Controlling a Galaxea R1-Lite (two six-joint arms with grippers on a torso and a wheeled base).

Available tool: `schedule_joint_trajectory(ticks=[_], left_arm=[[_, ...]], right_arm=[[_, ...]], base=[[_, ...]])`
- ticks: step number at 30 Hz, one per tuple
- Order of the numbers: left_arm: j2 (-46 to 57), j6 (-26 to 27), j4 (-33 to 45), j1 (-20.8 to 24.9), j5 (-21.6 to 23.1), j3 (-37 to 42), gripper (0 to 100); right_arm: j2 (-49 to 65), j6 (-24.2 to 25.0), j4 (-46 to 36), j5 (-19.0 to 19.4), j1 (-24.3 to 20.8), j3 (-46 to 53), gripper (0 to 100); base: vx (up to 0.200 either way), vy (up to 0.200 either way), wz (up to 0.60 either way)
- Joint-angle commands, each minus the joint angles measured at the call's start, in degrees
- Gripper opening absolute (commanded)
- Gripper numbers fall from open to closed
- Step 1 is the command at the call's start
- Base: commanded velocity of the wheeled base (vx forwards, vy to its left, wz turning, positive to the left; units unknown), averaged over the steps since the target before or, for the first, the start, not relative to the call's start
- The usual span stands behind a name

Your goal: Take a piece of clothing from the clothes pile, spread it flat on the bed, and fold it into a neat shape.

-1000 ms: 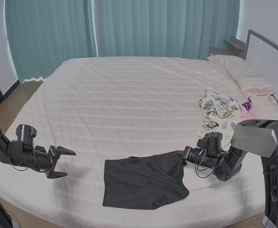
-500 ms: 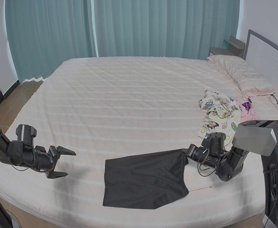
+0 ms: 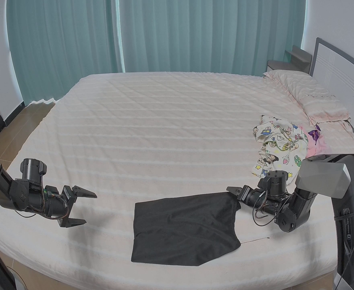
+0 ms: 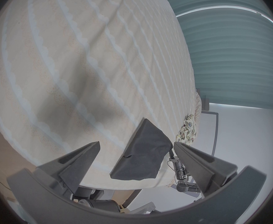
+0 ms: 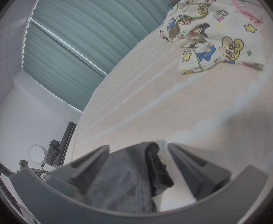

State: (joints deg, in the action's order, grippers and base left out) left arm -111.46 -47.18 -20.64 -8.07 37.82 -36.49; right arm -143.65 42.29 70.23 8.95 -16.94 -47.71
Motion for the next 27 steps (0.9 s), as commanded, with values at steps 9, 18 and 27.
schedule_joint_trajectory(ticks=[9,18,27], left_arm=[[-0.1,0.0,0.0,0.0,0.1,0.0,100],[0.0,0.0,0.0,0.0,0.0,0.1,100],[-0.1,0.1,0.0,0.0,0.0,0.1,100]], right_arm=[[14.0,-2.4,4.6,10.0,-2.0,23.7,100],[11.4,-11.3,4.7,16.6,-5.1,30.7,100],[10.1,-11.4,6.4,16.1,-7.4,31.6,100]], base=[[0.0,0.0,0.0],[0.0,0.0,0.0],[0.0,0.0,0.0]])
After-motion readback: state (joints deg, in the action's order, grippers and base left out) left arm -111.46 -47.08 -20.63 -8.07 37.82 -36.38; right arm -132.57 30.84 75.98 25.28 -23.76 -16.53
